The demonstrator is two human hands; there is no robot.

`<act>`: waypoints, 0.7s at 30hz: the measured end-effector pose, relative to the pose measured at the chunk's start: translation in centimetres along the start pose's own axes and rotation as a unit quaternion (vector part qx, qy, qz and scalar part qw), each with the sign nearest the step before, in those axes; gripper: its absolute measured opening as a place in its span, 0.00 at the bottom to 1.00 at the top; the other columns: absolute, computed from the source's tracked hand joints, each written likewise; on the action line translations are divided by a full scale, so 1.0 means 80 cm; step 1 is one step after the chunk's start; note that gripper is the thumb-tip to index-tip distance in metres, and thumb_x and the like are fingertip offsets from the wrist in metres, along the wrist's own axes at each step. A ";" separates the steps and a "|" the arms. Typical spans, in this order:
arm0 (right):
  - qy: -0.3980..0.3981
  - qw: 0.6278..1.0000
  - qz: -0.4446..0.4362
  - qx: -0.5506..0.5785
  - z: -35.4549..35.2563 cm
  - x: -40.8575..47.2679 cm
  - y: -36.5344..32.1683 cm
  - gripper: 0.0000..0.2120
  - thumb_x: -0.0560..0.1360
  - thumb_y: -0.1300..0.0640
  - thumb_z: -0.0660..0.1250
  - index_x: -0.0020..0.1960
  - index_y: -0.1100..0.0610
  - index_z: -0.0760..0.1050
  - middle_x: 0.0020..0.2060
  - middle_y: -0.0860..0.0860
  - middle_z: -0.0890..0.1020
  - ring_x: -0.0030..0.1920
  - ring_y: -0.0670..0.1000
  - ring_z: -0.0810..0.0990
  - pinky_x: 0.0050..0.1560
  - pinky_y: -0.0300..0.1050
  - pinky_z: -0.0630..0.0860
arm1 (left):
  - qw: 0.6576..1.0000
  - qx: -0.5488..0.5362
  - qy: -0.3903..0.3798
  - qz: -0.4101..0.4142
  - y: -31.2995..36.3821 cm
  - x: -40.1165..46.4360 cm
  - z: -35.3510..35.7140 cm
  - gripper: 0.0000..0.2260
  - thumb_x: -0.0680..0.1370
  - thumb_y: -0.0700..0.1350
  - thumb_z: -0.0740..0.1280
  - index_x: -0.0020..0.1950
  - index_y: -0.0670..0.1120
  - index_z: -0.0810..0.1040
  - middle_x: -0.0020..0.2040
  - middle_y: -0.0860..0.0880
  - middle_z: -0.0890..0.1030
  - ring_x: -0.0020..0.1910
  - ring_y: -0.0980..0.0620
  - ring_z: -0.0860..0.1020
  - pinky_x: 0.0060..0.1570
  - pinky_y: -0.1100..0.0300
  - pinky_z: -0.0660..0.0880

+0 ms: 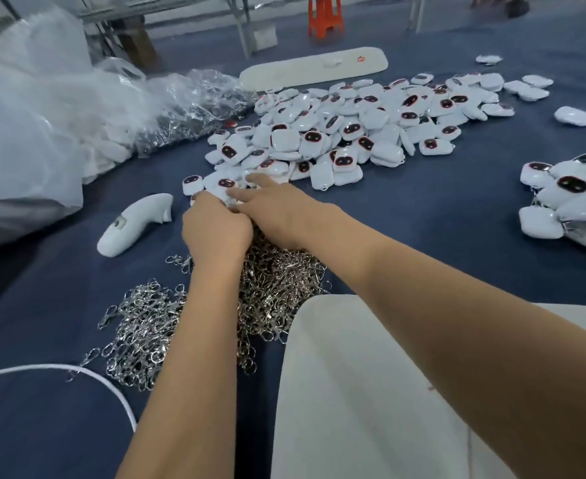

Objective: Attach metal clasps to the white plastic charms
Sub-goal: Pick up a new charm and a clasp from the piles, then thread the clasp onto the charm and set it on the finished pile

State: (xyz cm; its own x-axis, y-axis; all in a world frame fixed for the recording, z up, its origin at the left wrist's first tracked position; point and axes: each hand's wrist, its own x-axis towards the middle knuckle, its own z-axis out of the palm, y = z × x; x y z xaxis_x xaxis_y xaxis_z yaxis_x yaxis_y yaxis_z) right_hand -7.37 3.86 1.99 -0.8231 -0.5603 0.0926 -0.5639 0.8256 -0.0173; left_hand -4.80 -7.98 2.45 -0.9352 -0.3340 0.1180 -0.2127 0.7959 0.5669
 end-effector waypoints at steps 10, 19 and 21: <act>0.046 0.998 0.039 -0.010 0.002 -0.029 0.033 0.17 0.80 0.64 0.63 0.66 0.52 0.77 0.62 0.52 0.79 0.65 0.57 0.71 0.61 0.55 0.75 | 0.985 0.053 -0.135 0.097 0.018 -0.004 0.005 0.14 0.71 0.55 0.78 0.51 0.48 0.85 0.45 0.46 0.83 0.50 0.43 0.81 0.42 0.55 0.72; 0.235 0.939 0.182 0.171 -0.003 -0.106 0.066 0.16 0.85 0.60 0.60 0.71 0.57 0.77 0.57 0.57 0.82 0.64 0.57 0.73 0.58 0.47 0.71 | 0.983 0.067 -0.115 0.125 0.041 -0.021 0.030 0.02 0.75 0.44 0.74 0.47 0.50 0.85 0.53 0.45 0.84 0.53 0.42 0.82 0.50 0.53 0.77; 0.277 0.902 0.216 0.250 -0.007 -0.125 0.063 0.15 0.86 0.59 0.59 0.69 0.56 0.78 0.54 0.56 0.84 0.57 0.51 0.79 0.54 0.45 0.72 | 0.984 0.077 -0.115 0.110 0.045 -0.022 0.034 0.06 0.77 0.44 0.72 0.54 0.46 0.84 0.55 0.43 0.83 0.55 0.41 0.81 0.57 0.47 0.79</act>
State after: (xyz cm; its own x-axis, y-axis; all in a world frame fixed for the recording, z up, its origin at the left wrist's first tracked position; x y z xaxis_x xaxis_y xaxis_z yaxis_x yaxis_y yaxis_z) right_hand -1.95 13.65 1.55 -0.8916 0.0397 0.4511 -0.2724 0.7488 -0.6042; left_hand -4.73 -3.17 2.06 -0.9990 -0.0360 0.0269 -0.0216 0.9091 0.4160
